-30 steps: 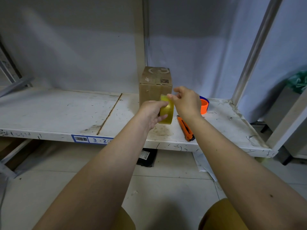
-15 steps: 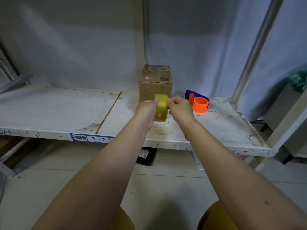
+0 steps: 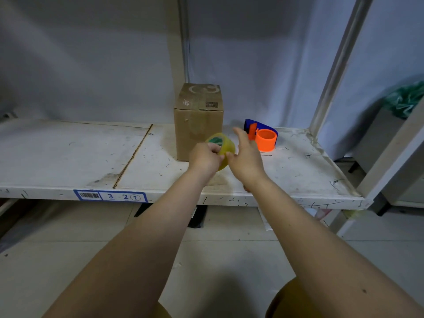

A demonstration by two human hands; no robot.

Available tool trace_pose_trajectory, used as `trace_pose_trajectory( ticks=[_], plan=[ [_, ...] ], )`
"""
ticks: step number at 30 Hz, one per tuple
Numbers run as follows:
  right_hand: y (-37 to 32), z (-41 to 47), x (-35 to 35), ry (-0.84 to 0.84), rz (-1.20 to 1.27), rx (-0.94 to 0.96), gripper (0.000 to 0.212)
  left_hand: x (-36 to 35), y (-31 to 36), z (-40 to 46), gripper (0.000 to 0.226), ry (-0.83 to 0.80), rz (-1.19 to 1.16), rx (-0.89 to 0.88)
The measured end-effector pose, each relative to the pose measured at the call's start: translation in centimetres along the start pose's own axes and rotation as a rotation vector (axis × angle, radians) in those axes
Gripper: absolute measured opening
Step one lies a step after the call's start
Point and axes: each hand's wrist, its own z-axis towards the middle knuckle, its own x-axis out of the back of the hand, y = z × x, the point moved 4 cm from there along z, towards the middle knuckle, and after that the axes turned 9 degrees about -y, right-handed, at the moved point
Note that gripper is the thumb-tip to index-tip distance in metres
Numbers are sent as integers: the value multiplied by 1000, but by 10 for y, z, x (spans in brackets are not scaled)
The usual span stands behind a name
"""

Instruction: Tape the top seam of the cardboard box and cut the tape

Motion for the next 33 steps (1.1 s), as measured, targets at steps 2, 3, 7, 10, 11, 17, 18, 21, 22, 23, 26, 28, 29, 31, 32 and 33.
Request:
trace_pose_trajectory(
  ticks=[2, 3, 7, 10, 11, 17, 18, 21, 22, 23, 26, 28, 29, 31, 32, 33],
  plan=[
    [2, -2, 5, -2, -267, 67, 60, -10, 8, 1, 31, -16, 254, -112],
    [5, -2, 7, 0, -375, 92, 58, -17, 12, 2, 33, -26, 377, -185],
    [28, 10, 25, 21, -586, 103, 44, -42, 30, 11, 36, -45, 606, -377],
    [54, 26, 39, 71, -587, 81, 36, -56, 42, 21, 36, -49, 685, -485],
    [63, 33, 43, 87, -534, 73, 32, -60, 45, 25, 35, -59, 708, -509],
    [79, 81, 37, 68, -528, 171, 21, -70, 39, 65, 31, 18, 588, -515],
    [80, 91, 35, 73, -548, 173, 20, -71, 38, 69, 36, 28, 541, -509],
    [82, 120, 26, 69, -563, 142, 19, -75, 27, 91, 57, 6, 463, -400],
    [82, 129, 24, 62, -567, 138, 21, -76, 22, 101, 63, -4, 446, -339],
    [82, 137, 21, 51, -576, 139, 23, -78, 15, 112, 66, -18, 419, -285],
    [86, 160, 8, -11, -626, 144, 27, -81, 3, 132, 61, -75, 399, -162],
    [93, 174, -1, -50, -654, 148, 26, -81, -1, 140, 64, -113, 445, -102],
    [96, 179, -5, -73, -674, 145, 25, -81, -4, 144, 65, -129, 451, -78],
    [102, 186, -12, -102, -722, 144, 26, -81, -9, 149, 68, -160, 445, -36],
    [104, 188, -16, -111, -748, 145, 26, -81, -10, 151, 69, -178, 442, -17],
    [107, 190, -19, -117, -773, 146, 27, -81, -12, 152, 70, -191, 440, -6]
  ],
)
